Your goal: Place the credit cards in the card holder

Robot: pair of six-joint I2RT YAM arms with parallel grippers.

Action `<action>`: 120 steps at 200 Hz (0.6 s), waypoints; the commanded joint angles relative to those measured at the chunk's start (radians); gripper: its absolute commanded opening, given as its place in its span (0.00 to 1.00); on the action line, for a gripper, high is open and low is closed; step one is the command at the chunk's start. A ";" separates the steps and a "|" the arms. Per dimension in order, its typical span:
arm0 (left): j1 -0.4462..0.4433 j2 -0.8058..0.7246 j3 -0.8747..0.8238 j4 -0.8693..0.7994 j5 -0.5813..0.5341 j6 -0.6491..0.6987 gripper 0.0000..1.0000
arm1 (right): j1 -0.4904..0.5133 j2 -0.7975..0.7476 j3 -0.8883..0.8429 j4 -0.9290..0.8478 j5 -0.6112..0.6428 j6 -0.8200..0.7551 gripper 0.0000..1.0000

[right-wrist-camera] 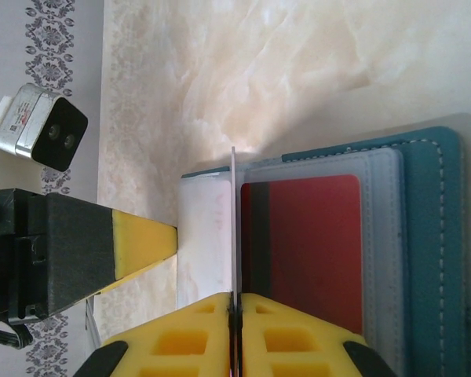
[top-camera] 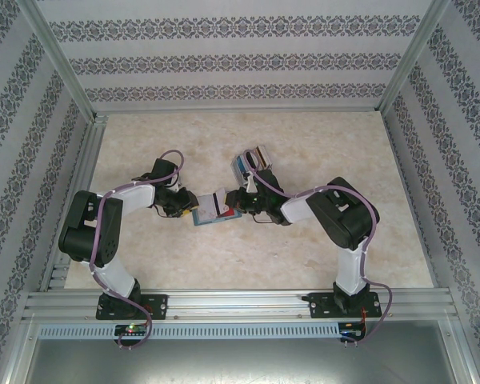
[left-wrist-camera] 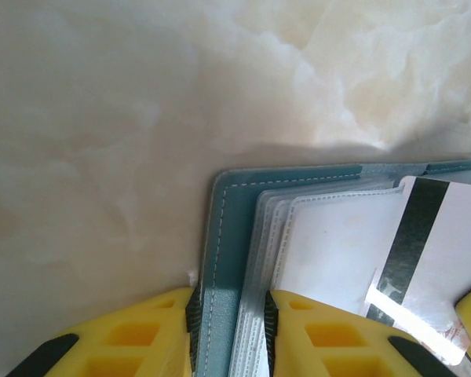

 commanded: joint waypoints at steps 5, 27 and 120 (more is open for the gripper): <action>0.009 0.011 -0.010 0.021 0.009 0.004 0.31 | 0.018 -0.042 -0.015 0.031 -0.017 0.004 0.13; 0.010 0.015 -0.009 0.025 0.015 0.004 0.31 | 0.018 -0.047 -0.018 0.029 -0.014 0.002 0.13; 0.009 0.009 -0.012 0.021 0.014 0.004 0.31 | 0.013 -0.035 -0.045 0.024 0.024 0.003 0.13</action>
